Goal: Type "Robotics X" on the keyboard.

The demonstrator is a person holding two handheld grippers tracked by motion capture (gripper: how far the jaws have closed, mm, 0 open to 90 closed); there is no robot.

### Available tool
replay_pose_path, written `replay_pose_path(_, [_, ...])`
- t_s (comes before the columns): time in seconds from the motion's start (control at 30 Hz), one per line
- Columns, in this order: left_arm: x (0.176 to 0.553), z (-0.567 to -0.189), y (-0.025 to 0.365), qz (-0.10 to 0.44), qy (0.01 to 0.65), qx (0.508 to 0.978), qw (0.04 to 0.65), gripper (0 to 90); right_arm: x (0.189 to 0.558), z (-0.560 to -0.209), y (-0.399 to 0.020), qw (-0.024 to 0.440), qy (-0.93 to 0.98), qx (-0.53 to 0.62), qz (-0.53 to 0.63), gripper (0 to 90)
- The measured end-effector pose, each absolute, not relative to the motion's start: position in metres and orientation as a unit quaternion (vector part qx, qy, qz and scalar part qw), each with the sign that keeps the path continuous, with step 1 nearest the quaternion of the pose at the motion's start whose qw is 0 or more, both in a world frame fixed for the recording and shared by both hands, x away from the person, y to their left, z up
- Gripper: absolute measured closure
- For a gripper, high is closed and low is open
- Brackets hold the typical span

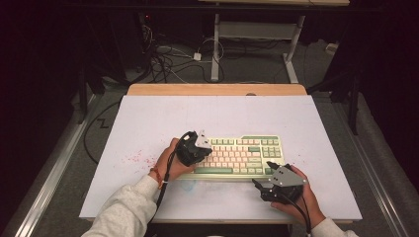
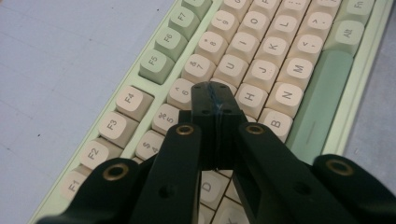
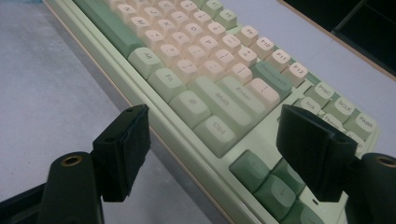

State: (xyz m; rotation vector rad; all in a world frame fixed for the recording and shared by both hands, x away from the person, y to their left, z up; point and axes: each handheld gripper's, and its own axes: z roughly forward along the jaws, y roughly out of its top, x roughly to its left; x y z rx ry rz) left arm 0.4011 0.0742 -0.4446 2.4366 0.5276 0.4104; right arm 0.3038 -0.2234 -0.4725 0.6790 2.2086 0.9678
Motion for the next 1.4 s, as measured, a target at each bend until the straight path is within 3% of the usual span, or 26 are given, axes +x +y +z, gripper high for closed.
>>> replay_pose_path(0.67, [0.405,-0.45,0.066,0.164,0.192,0.926,0.279,87.9,0.305,-0.474,-0.223,0.318,0.839,0.262,0.355,27.3])
replay_pose_path(1.03, [0.403,-0.444,0.072,0.172,0.193,0.919,0.298,87.6,0.304,-0.473,-0.223,0.318,0.839,0.263,0.356,27.5])
replay_pose_path(1.4, [0.395,-0.436,0.08,0.184,0.19,0.908,0.326,81.1,0.304,-0.472,-0.224,0.318,0.839,0.262,0.356,27.7])
